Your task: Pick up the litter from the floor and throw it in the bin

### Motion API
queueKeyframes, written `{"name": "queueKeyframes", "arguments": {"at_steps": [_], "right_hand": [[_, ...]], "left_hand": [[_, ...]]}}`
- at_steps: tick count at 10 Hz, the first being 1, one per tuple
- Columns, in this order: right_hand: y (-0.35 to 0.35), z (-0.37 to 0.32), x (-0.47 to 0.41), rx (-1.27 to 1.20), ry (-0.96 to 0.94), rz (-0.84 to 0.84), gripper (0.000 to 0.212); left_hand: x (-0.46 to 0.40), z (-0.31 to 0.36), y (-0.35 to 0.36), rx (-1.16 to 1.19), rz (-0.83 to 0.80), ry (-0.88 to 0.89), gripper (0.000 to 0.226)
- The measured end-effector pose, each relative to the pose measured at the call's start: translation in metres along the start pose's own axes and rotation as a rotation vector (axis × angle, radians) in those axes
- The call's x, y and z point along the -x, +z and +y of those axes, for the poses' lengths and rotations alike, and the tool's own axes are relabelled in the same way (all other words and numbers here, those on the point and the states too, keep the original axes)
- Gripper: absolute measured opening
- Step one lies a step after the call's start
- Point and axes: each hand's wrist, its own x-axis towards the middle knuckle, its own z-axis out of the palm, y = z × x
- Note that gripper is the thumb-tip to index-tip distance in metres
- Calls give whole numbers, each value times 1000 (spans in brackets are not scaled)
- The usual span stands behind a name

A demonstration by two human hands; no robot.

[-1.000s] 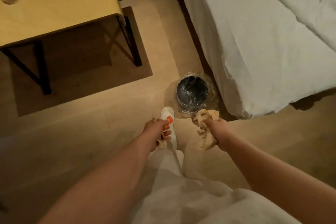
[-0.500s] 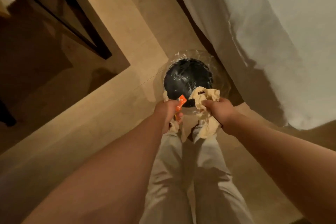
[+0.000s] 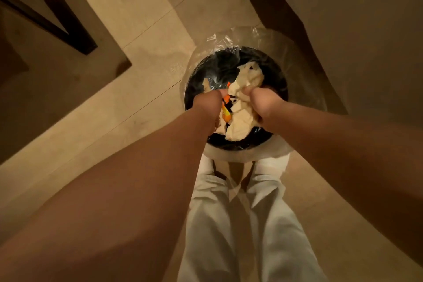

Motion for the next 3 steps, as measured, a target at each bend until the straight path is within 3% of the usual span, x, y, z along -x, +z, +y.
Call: {"name": "queueKeyframes", "arguments": {"at_steps": [1, 2, 3], "right_hand": [[1, 0, 5, -22, 28, -51, 44], [-8, 5, 36, -28, 30, -71, 39], [-15, 10, 86, -75, 59, -72, 40]], "left_hand": [[-12, -3, -1, -18, 35, -11, 78], [17, -6, -8, -19, -1, -7, 53], [54, -15, -22, -30, -1, -27, 47]]}}
